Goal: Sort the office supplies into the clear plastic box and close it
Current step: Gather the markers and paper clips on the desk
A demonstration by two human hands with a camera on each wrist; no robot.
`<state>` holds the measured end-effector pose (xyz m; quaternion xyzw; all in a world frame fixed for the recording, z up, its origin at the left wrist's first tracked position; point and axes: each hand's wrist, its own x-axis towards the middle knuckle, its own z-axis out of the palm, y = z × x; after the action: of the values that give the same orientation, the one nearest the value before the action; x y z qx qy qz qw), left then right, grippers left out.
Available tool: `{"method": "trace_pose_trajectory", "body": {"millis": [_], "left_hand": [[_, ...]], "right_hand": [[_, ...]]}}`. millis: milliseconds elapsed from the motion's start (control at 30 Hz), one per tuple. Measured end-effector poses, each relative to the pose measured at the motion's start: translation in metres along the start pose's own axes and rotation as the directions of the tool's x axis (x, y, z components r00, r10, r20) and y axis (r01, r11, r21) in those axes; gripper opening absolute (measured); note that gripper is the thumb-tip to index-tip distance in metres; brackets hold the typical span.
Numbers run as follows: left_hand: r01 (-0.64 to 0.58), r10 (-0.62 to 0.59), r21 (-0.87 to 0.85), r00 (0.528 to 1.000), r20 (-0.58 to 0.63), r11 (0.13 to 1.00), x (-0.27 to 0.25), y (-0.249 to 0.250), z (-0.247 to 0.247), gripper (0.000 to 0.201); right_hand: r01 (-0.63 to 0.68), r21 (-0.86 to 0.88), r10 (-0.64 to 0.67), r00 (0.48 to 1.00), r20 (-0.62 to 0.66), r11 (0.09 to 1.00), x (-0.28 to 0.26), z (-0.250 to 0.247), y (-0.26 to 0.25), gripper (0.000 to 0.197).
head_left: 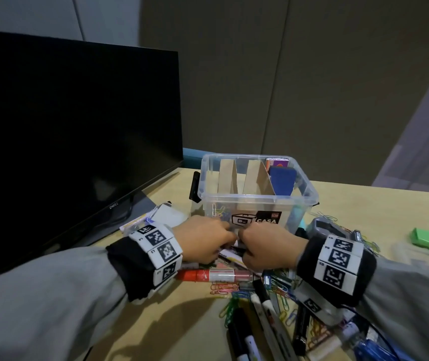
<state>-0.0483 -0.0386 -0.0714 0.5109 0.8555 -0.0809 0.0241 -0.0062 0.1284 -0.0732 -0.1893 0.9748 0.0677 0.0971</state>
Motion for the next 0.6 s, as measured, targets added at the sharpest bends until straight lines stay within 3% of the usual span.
{"method": "trace_pose_trajectory", "body": {"millis": [100,200,333,400,467,533,600], "left_hand": [[-0.005,0.003,-0.039,0.999,-0.04,0.999,-0.004,-0.008,-0.012,0.014],[-0.024,0.019,-0.087,0.998,-0.062,0.996,-0.009,-0.017,-0.029,0.01],[-0.071,0.052,-0.196,0.994,-0.101,0.978,-0.016,-0.027,-0.049,0.012],[-0.102,0.05,-0.295,0.983,-0.178,0.95,-0.019,-0.03,-0.058,0.014],[-0.134,0.019,-0.427,0.965,-0.262,0.894,-0.022,-0.031,-0.067,0.015],[-0.162,-0.042,-0.566,0.943,-0.329,0.808,-0.025,-0.034,-0.076,0.016],[-0.199,-0.134,-0.707,0.913,-0.386,0.678,-0.027,-0.037,-0.082,0.016]], "right_hand": [[0.013,0.097,-0.001,0.993,-0.12,0.995,-0.009,-0.008,0.0,0.012],[0.009,0.181,0.035,0.97,-0.24,0.983,-0.019,-0.022,0.005,0.019],[0.064,0.438,0.133,0.905,-0.405,0.897,-0.036,-0.049,0.015,0.018],[0.136,0.641,0.244,0.85,-0.467,0.755,-0.042,-0.063,0.025,0.016],[0.237,0.809,0.387,0.783,-0.487,0.539,-0.045,-0.078,0.036,0.014],[0.334,0.864,0.513,0.701,-0.495,0.377,-0.046,-0.091,0.049,0.013],[0.441,0.839,0.597,0.594,-0.539,0.318,-0.046,-0.104,0.061,0.014]]}}
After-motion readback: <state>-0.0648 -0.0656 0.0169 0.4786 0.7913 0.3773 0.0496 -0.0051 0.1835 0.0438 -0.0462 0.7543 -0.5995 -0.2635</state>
